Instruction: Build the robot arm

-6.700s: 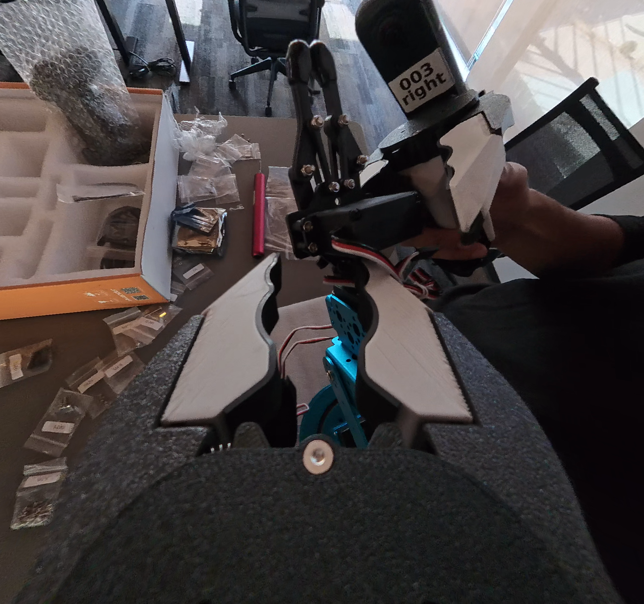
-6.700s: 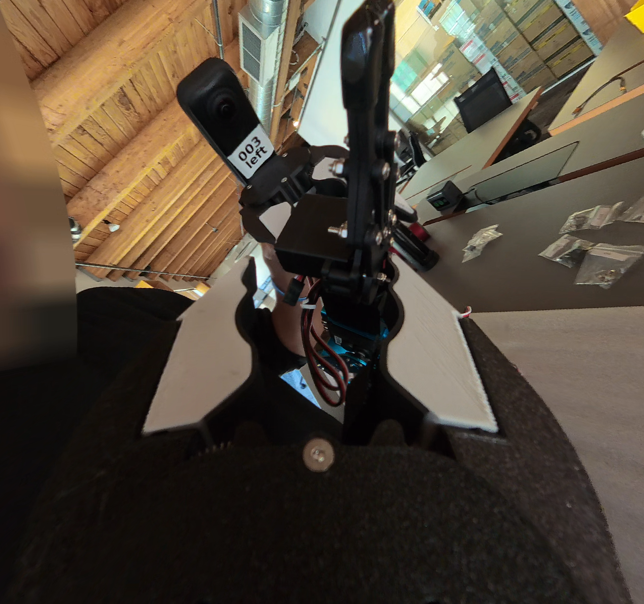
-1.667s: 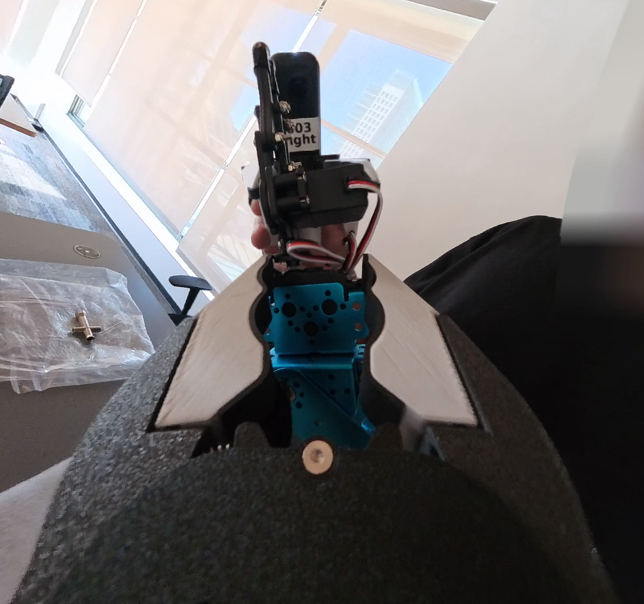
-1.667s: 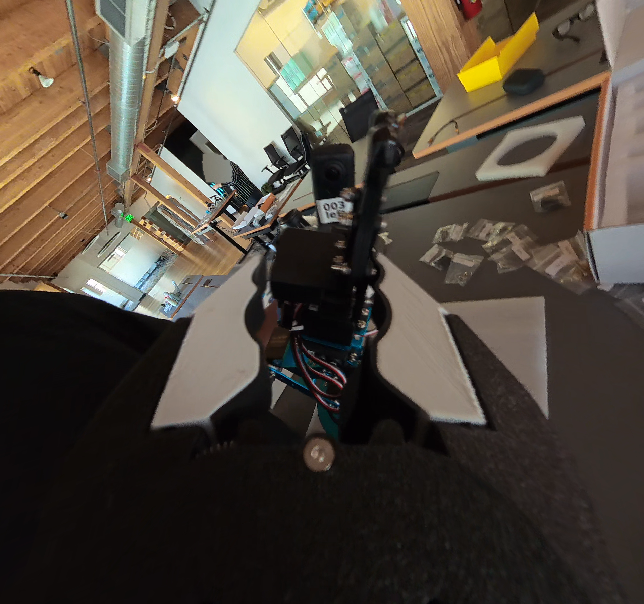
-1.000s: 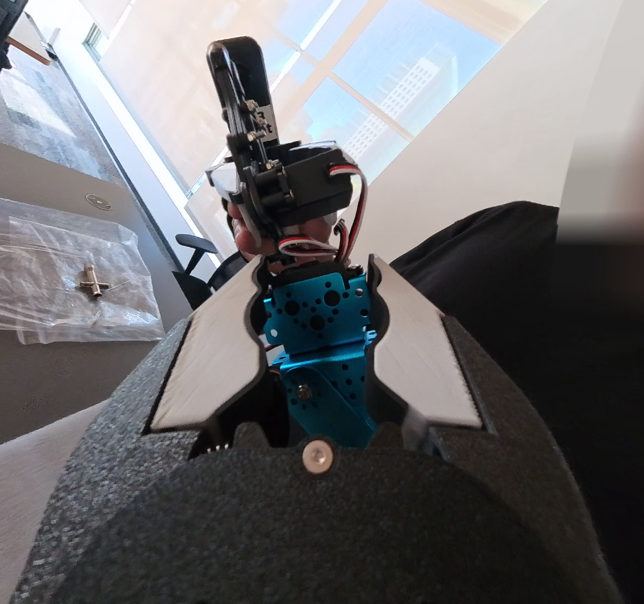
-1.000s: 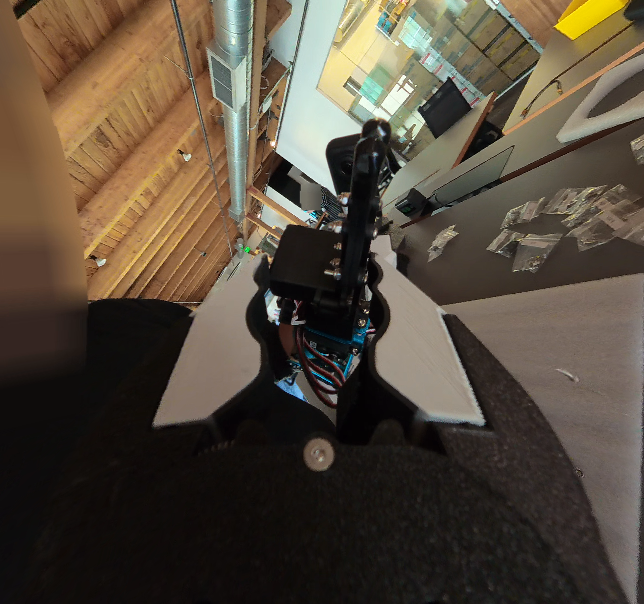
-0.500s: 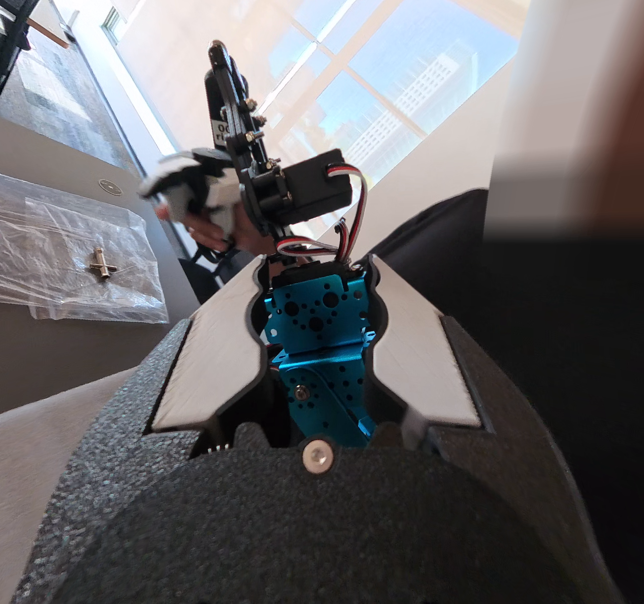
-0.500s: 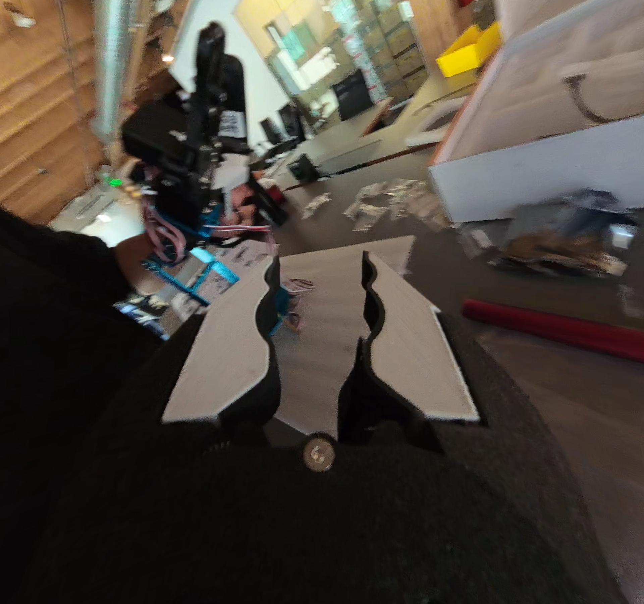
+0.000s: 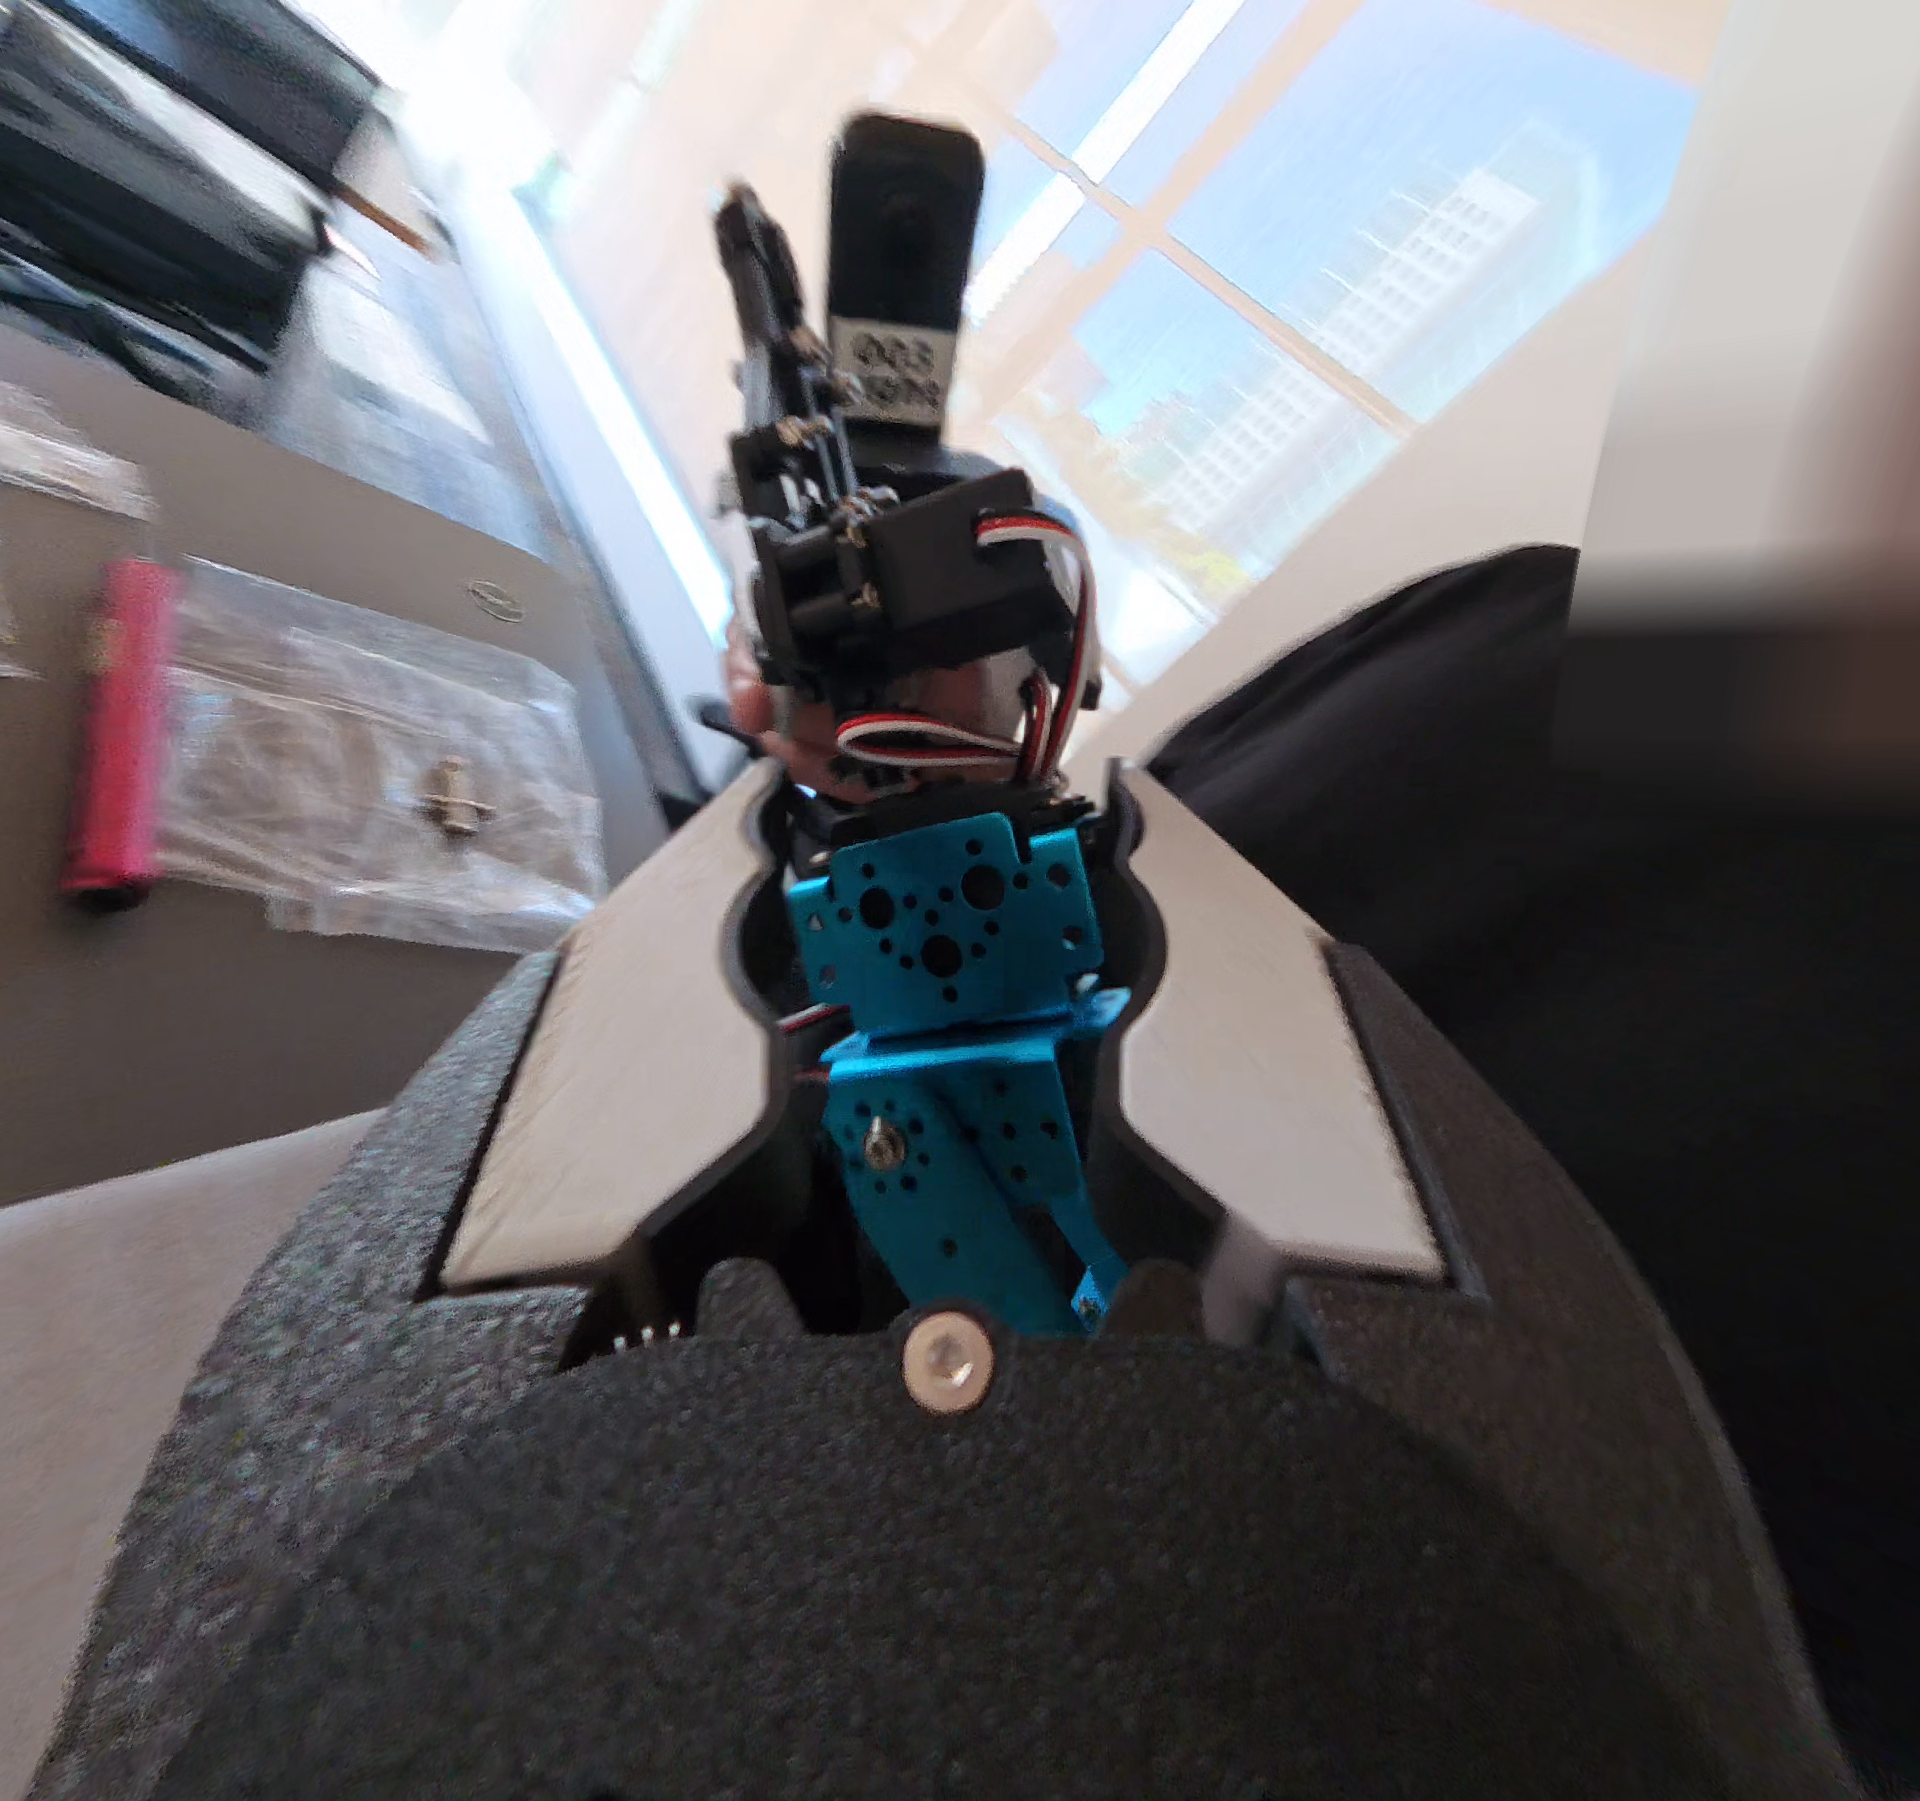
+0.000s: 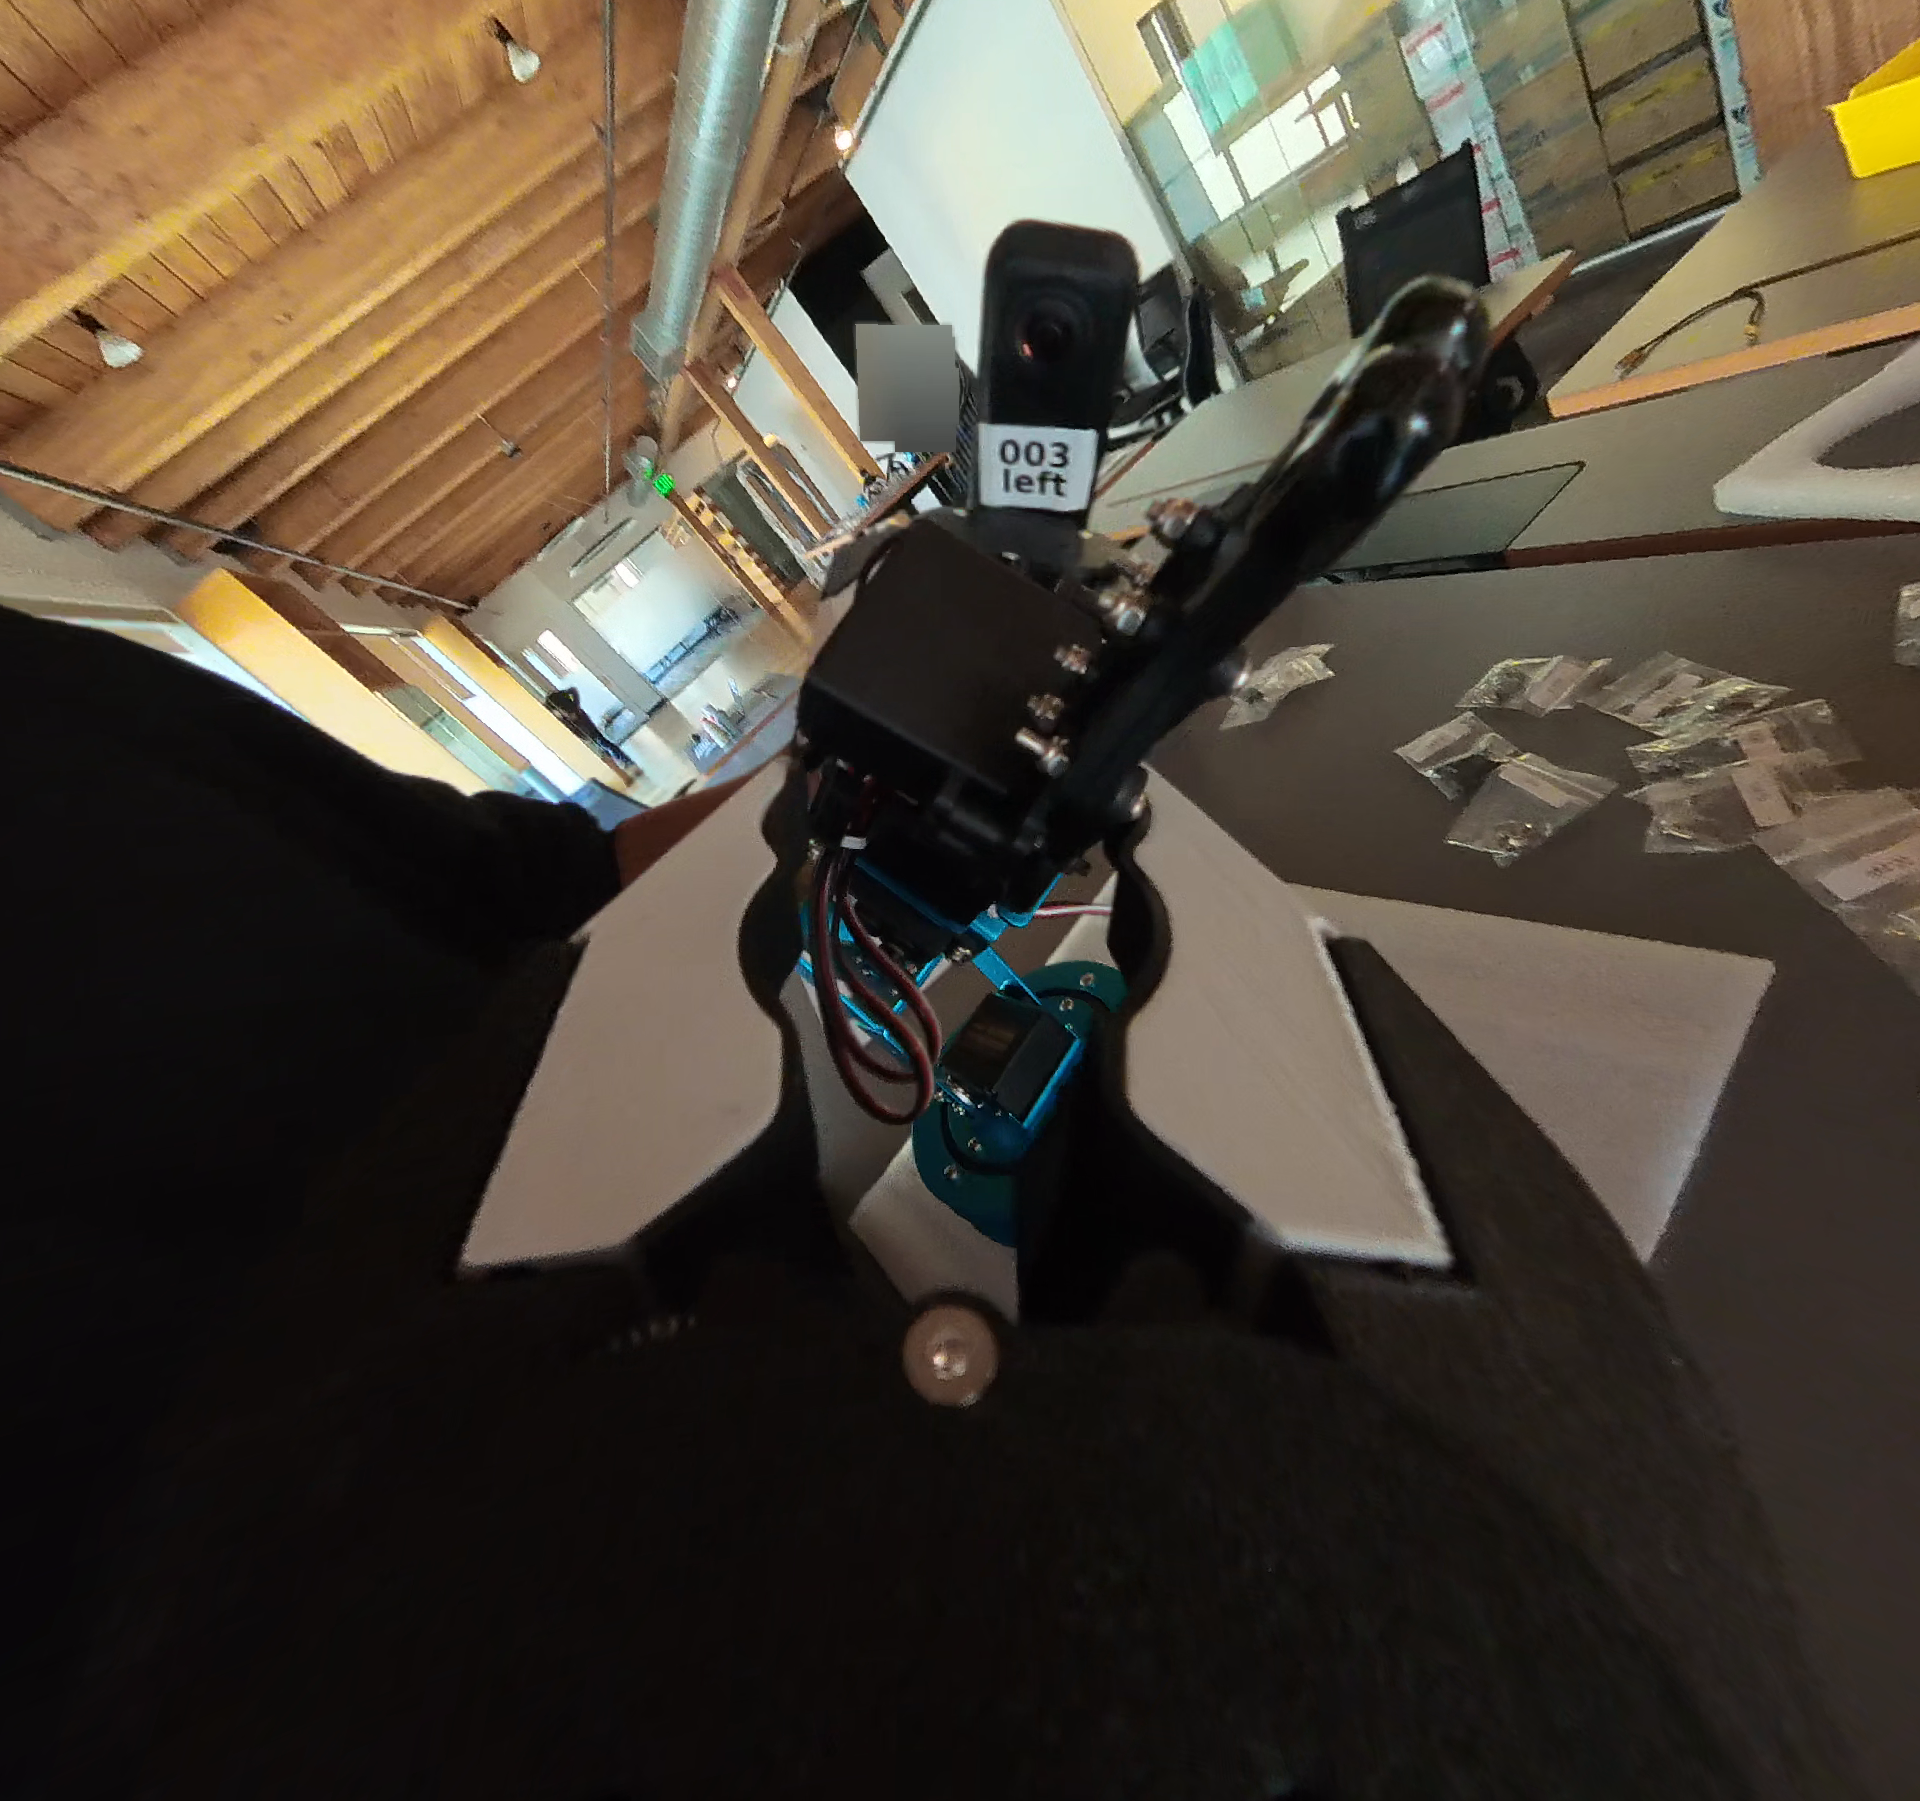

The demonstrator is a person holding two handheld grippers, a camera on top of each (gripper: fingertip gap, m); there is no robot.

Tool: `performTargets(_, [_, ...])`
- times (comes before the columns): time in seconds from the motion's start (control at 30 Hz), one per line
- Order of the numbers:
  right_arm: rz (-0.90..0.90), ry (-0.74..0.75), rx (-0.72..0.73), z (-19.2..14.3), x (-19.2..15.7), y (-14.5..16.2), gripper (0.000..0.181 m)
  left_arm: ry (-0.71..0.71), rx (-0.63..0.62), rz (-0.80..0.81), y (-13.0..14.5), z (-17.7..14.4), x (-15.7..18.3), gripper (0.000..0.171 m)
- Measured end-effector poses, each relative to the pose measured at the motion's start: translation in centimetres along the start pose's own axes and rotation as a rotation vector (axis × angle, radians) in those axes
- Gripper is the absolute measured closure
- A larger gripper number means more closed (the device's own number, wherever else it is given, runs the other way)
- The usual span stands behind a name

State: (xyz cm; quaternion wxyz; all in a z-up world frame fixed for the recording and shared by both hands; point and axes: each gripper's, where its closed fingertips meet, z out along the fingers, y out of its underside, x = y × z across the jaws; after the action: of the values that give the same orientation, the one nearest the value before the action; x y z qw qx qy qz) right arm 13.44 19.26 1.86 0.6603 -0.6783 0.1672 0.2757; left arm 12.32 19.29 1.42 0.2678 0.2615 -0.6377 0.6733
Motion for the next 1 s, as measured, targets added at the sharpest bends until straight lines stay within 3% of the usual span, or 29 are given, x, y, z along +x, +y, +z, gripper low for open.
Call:
performTargets(0.17, [-0.003,-0.002,-0.048,0.5,-0.8,-0.1,0.121,-0.191,0.264,0.110,-1.3,-5.9,2.3,0.093])
performTargets(0.23, [-0.003,0.018,-0.071,0.6,-1.0,-0.1,0.117,-0.352,0.277,0.199,0.7,-7.7,3.3,0.077])
performTargets(0.37, [-0.042,0.079,-0.112,1.1,-1.3,0.0,0.117,-0.597,0.237,0.310,6.7,-8.5,4.8,0.066])
performTargets(0.47, [-0.035,0.091,-0.106,1.5,-1.5,-0.2,0.118,-0.708,0.175,0.378,9.0,-7.4,4.3,0.071])
performTargets(0.57, [-0.001,0.103,-0.091,1.6,-1.6,-0.4,0.118,-0.793,0.096,0.436,9.9,-6.7,3.1,0.094])
performTargets(0.63, [-0.004,0.128,-0.080,1.5,-1.7,-0.5,0.118,-0.801,0.086,0.452,9.9,-6.3,2.9,0.100])
performTargets(1.0, [-0.179,0.214,-0.108,3.2,-5.0,-1.0,0.120,-0.806,0.092,0.447,9.8,-5.9,2.7,0.100])
